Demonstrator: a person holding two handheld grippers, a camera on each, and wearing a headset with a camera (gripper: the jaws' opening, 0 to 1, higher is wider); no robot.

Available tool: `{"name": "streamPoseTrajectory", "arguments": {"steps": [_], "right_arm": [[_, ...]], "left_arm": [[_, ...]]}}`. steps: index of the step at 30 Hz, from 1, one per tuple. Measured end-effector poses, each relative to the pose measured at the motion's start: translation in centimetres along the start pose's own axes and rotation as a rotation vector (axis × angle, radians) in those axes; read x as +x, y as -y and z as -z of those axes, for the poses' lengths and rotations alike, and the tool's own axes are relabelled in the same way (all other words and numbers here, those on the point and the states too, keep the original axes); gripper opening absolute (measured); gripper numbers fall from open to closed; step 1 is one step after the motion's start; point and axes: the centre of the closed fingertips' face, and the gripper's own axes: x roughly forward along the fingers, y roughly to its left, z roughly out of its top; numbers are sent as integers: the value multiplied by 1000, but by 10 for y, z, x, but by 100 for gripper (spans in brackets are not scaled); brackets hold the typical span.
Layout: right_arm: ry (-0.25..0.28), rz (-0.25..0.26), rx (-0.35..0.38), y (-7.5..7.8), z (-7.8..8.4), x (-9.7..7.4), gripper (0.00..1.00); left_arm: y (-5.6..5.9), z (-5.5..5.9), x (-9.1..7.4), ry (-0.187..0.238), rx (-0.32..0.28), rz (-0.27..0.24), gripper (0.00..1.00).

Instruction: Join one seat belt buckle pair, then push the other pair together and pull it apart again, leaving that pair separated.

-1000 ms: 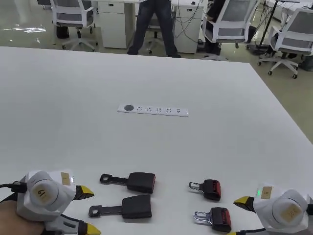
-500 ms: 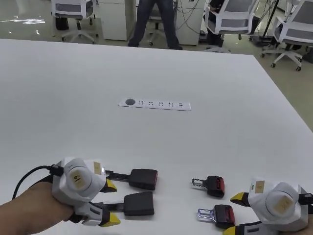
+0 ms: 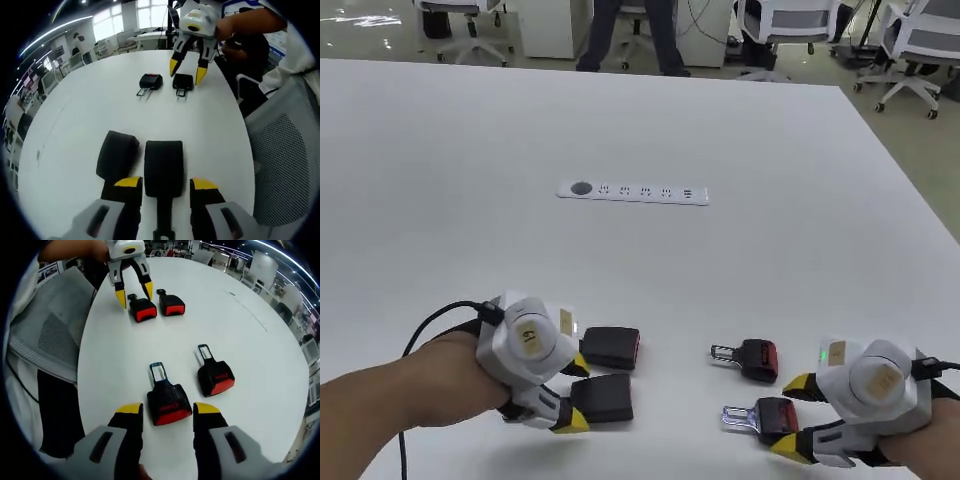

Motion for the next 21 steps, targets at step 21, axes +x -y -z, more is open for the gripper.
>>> {"name": "streamPoseTrajectory", "arguments": {"steps": [21], "right_arm": [[-83, -153, -171, 1, 9, 7, 33]], "left_arm": [[4, 6, 18, -133, 151, 90, 34]]}}
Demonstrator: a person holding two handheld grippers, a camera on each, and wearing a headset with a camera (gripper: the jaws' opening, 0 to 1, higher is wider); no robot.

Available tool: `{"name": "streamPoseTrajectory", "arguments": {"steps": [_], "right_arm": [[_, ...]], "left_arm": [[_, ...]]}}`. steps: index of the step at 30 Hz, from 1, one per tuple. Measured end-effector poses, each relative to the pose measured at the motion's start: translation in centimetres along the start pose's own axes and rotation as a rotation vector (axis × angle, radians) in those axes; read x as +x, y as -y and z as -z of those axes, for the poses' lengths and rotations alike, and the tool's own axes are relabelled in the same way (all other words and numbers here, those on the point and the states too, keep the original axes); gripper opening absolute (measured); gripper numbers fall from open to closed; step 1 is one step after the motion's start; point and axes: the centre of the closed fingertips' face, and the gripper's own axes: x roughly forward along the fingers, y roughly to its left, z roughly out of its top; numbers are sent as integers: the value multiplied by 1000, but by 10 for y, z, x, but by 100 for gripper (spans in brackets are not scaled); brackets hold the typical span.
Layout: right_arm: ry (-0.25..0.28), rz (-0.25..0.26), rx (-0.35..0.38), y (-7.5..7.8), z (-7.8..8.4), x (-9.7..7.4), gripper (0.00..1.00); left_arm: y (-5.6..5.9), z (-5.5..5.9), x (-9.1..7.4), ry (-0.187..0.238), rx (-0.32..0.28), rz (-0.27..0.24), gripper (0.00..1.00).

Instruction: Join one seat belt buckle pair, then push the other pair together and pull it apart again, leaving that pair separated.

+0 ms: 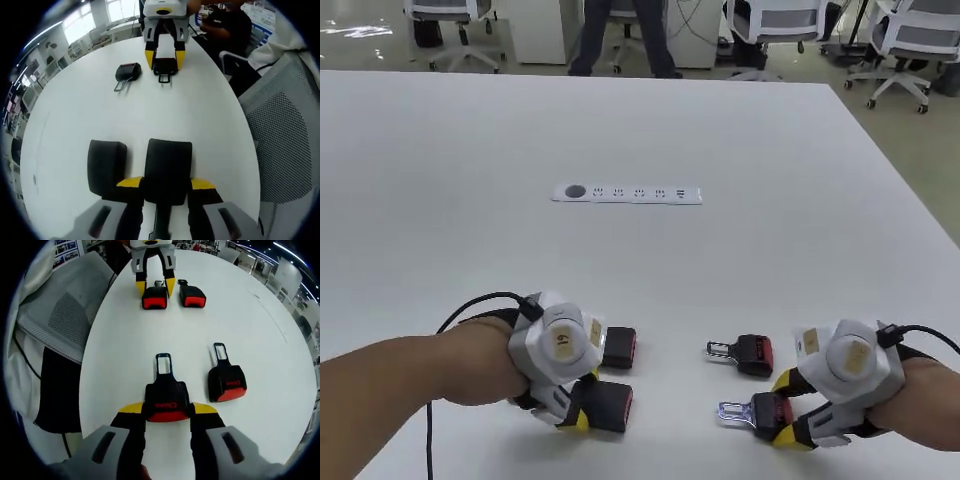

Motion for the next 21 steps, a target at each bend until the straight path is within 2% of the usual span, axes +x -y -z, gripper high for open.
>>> {"name": "streamPoseTrajectory", "arguments": {"steps": [3, 6, 9, 15, 18, 20, 21], "right_arm": [[-20, -8, -17, 1, -1, 1, 33], [-21, -10, -17, 0, -2, 2, 33], [-16, -4, -10, 0, -4, 2, 33], [-12, 1, -3, 2, -7, 3, 33], [-6, 7, 13, 2, -8, 5, 33], [-9, 12, 20, 2, -8, 6, 33], [-13, 13, 24, 3, -8, 6, 33]], "left_arm": [[-4, 1, 0, 5, -52, 1, 34], [0, -1, 1, -1, -41, -2, 34], [-2, 0, 1, 0, -47, -6, 34], [-2, 0, -1, 20, -58, -17, 34], [-1, -1, -1, 58, -79, -20, 34], [-3, 0, 0, 59, -83, -22, 34], [1, -2, 1, 48, -79, -22, 33]]}}
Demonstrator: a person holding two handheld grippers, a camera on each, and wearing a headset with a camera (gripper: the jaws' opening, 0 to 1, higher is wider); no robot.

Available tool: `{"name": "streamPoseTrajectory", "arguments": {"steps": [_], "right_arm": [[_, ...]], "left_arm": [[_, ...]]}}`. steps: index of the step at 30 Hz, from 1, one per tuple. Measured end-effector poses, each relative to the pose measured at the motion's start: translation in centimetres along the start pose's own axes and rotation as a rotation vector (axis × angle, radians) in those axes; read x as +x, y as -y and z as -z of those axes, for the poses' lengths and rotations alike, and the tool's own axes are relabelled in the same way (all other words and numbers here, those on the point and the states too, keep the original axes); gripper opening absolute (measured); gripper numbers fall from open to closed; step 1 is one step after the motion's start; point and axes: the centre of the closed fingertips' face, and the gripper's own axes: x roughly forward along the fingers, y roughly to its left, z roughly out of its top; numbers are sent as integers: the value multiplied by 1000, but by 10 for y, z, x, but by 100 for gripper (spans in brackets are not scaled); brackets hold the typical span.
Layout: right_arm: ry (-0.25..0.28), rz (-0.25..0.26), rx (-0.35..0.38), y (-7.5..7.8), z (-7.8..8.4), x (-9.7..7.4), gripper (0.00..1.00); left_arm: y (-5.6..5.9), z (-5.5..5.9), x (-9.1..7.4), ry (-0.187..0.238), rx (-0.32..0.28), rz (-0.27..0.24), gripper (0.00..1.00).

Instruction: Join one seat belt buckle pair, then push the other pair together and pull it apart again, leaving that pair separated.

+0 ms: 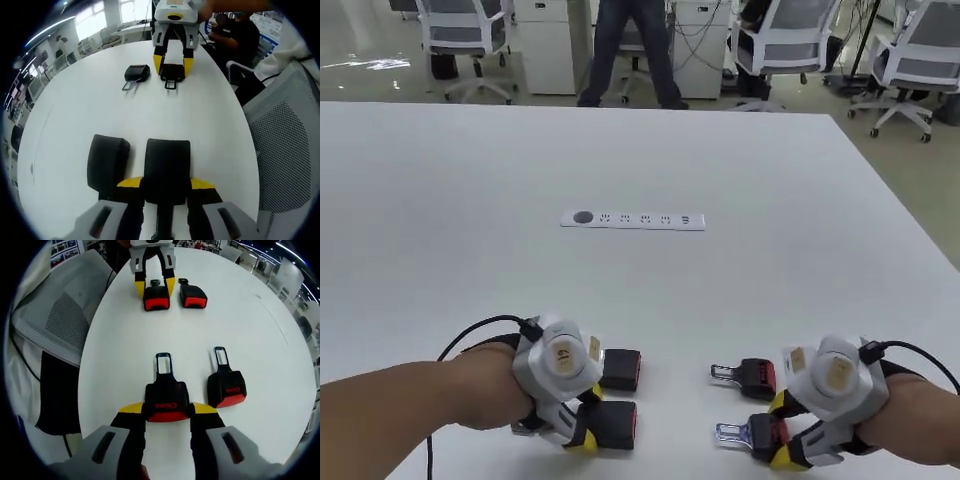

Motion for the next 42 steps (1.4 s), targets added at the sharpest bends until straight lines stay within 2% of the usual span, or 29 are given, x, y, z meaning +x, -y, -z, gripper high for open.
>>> {"name": "streamPoseTrajectory", "arguments": {"steps": [3, 8, 9, 11, 15, 21, 25, 28, 34, 37, 42], "right_arm": [[-11, 16, 23, 0, 0, 2, 33], [5, 27, 36, -11, -13, 6, 33], [10, 28, 37, -9, -16, 8, 33], [18, 32, 41, -14, -23, 11, 33], [54, 39, 65, -11, -38, 19, 33], [66, 34, 39, -20, -64, 30, 33], [84, 35, 46, -13, -75, 36, 33], [81, 36, 36, -17, -85, 40, 33], [77, 27, 17, -17, -95, 44, 33], [56, 24, 7, -17, -93, 43, 33], [66, 30, -29, -19, -103, 48, 33]], "left_arm": [[1, -1, -1, -26, 15, 3, 33], [1, 0, -2, -32, 8, -1, 33], [1, 0, -2, -32, 5, -3, 33], [0, 1, -1, -32, 0, -7, 33], [-1, 2, 0, -38, 4, -9, 33], [0, 2, 0, -37, 3, -8, 33], [1, 2, -1, -35, 0, -11, 33], [0, 2, 0, -41, 2, -9, 33], [1, 2, 0, -45, 1, -9, 33], [0, 3, 0, -47, 6, -7, 33], [1, 2, 1, -45, 13, -4, 33]]}}
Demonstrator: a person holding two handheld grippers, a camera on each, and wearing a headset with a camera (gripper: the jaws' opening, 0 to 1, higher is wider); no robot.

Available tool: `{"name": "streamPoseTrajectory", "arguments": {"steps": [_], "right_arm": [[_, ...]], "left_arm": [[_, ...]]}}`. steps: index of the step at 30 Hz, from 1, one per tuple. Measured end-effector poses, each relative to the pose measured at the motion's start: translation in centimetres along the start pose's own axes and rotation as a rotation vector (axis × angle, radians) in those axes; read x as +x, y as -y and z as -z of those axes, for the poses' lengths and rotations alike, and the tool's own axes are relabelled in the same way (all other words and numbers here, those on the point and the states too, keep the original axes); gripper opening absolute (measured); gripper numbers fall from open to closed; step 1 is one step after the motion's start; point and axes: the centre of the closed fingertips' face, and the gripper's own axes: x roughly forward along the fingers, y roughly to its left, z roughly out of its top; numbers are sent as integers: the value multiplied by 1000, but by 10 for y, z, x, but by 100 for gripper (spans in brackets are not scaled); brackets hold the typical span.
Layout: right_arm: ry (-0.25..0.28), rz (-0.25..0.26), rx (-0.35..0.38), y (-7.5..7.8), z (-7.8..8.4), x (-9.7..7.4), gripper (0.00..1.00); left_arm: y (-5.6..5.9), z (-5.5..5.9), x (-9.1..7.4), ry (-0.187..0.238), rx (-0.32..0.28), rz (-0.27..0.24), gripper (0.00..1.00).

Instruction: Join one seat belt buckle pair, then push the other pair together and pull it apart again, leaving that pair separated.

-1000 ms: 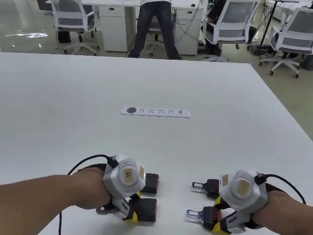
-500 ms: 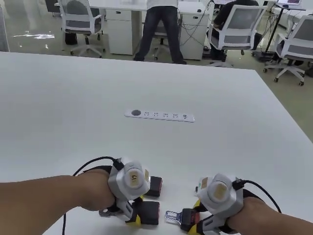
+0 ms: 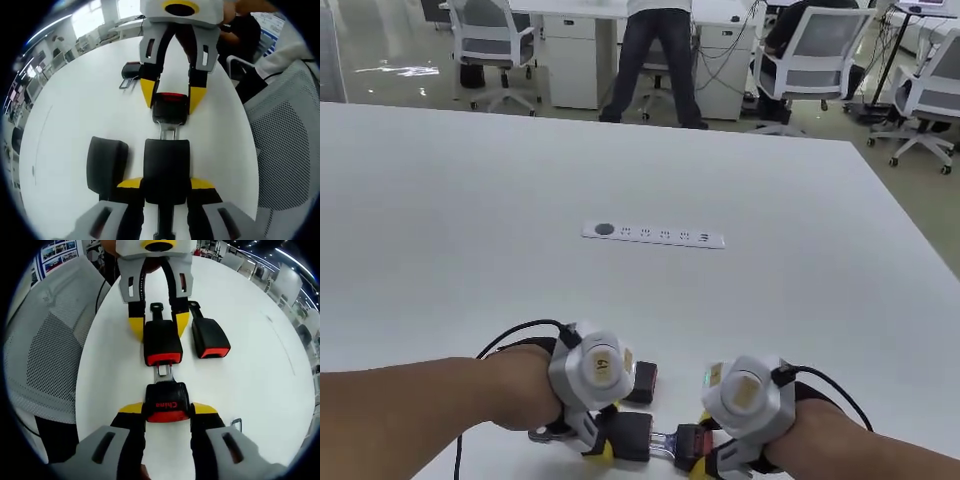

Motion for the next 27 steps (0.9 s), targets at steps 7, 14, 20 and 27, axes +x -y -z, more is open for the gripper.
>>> {"name": "streamPoseTrajectory", "arguments": {"steps": [7, 14, 20, 27], "right_arm": [[19, -20, 10, 0, -2, 3, 33], [22, -27, 12, 1, -7, 5, 32], [41, -29, 15, 3, -9, 7, 32], [52, -21, -9, 3, -17, 11, 32]], "left_arm": [[2, -1, 0, 5, 8, 5, 33], [0, -1, 0, 0, 16, 18, 32], [0, -2, 0, -10, 15, 22, 32], [-1, -2, 0, 1, 15, 24, 32]]}}
